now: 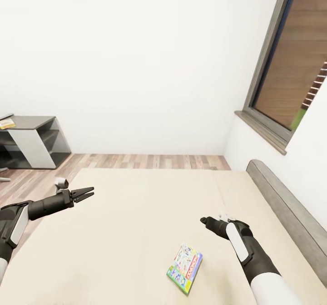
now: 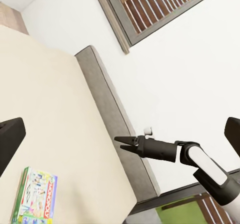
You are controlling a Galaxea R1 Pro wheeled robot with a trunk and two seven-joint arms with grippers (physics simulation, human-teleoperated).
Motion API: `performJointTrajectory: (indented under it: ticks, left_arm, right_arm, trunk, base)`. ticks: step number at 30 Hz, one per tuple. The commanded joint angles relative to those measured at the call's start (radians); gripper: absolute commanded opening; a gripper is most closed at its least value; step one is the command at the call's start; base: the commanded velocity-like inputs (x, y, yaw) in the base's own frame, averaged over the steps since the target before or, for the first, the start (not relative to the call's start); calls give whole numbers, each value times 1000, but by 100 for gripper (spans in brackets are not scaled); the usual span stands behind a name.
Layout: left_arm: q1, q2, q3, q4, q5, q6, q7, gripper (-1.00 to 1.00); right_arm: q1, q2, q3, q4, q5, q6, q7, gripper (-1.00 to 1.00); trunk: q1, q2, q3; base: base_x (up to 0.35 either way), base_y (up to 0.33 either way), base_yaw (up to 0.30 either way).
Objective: Put all the toys in the child's room - the three board games (two on the bed and one on the table), the two jigsaw puzzles on the table, and the tennis ball on the table - inside the toy box on the table in the child's room.
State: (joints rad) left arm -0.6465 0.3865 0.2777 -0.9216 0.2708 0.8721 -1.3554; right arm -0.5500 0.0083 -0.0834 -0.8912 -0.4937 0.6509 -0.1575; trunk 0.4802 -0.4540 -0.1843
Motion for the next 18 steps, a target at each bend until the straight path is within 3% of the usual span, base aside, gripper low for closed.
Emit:
performJointTrajectory:
  ticks: [1, 18]
  left_arm:
    - [-1, 0, 0, 0, 2, 10, -2, 100]
    - [-1, 1, 0, 0, 2, 10, -2, 100]
  right_arm:
    - [-1, 1, -2, -2, -11, 4, -8, 100]
    - [-1, 1, -2, -2, -11, 3, -8, 100]
  trunk:
    - [0, -2, -4]
    - [0, -2, -32]
  base:
    - [0, 0, 0]
    - [0, 0, 0]
